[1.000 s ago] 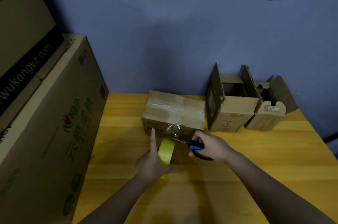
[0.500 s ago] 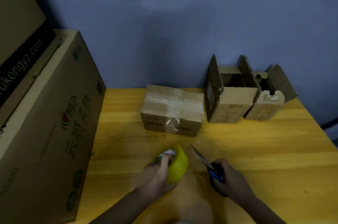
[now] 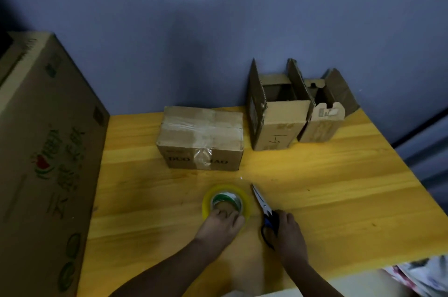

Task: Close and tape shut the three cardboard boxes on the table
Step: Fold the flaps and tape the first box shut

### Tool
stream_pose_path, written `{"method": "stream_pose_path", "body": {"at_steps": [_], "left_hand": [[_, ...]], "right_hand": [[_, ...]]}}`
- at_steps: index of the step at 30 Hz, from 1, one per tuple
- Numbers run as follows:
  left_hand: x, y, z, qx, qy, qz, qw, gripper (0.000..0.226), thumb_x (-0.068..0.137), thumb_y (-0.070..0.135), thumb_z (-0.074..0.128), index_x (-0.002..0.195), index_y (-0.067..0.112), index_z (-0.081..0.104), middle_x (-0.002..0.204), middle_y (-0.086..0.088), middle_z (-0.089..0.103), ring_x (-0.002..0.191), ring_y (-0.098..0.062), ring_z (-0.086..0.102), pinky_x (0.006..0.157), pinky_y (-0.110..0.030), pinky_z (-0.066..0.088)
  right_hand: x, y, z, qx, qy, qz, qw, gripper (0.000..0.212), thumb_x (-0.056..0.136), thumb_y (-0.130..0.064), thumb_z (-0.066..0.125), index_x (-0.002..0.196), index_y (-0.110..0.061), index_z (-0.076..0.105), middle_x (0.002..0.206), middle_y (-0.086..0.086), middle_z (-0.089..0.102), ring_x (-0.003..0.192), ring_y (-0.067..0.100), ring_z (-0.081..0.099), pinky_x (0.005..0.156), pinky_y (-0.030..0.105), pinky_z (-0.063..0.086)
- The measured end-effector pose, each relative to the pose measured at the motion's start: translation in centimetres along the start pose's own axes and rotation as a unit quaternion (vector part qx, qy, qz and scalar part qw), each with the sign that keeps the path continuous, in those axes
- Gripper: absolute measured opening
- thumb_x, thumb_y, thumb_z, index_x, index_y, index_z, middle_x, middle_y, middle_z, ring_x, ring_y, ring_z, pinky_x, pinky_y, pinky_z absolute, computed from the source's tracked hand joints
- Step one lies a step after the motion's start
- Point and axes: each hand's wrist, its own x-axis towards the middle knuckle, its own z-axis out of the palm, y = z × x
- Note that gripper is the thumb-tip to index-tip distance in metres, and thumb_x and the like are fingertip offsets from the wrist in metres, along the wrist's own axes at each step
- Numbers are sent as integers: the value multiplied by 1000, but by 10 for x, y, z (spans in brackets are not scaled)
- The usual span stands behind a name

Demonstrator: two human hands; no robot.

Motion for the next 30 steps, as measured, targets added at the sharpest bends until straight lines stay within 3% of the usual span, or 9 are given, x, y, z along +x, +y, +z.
{"method": "stream_pose_path", "body": {"at_steps": [2,5,10,12,15,19,21,23,30], "left_hand": [[6,-1,8,3,42,-6,999,61,31,30,91,84,15,66,70,-4,64,46,-21,56,48,-24,45],[3,-4,14,24,56,-14,998,53,38,31,90,85,18,68,76,-3,65,50,-21,58,50,-25,46],[-4,-9,10,15,20,-2,1000,46,89,15,57,130,4,39,121,-19,53,99,-37,57,88,-44,44],[-2,-9,12,12,21,15,1000,49,95,6,45,139,0,24,131,-26,42,112,-42,47,98,-50,34],[-5,-12,13,-3,16,2,1000,54,95,5,44,143,-2,19,132,-27,41,115,-43,46,101,-49,31],[-12,-18,21,-4,41,-20,999,52,91,10,56,135,-2,32,118,-24,54,101,-38,56,93,-43,40],[-20,-22,30,-18,73,-7,997,60,59,25,86,106,4,56,81,-12,66,66,-26,63,66,-30,51],[-28,-28,44,-36,93,-19,995,76,30,30,94,90,11,51,58,-2,60,44,-18,55,47,-23,47],[-67,-59,82,-35,151,-47,987,79,35,29,93,95,13,43,61,0,62,48,-16,57,49,-24,50]], "right_hand": [[-2,-1,2,-9,-4,6,1000,36,93,-30,57,122,-15,44,120,6,48,107,23,51,77,26,39],[-4,-7,6,-18,4,15,1000,35,92,-32,57,121,-15,44,119,5,48,108,22,51,80,28,42],[-4,-19,6,-52,-3,23,998,32,92,-35,55,118,-18,45,119,2,48,110,19,50,79,27,43],[-3,-24,4,-65,-11,23,998,29,93,-36,54,115,-19,46,117,0,50,106,18,53,72,26,42],[0,-30,0,-92,-32,7,995,28,93,-37,54,114,-22,44,116,-2,52,102,16,57,67,24,40],[1,-39,-1,-109,-60,-31,992,31,92,-38,56,115,-21,43,117,-1,54,102,17,59,71,26,45],[1,-46,1,-111,-68,-45,990,32,92,-39,57,115,-21,43,115,-1,55,100,17,60,73,27,47],[0,-55,6,-109,-76,-60,989,33,91,-40,58,114,-21,43,114,-1,56,97,17,60,74,28,50],[-1,-93,22,-176,-102,-155,967,47,91,-49,55,122,-18,39,114,1,60,100,20,61,77,30,47]]}}
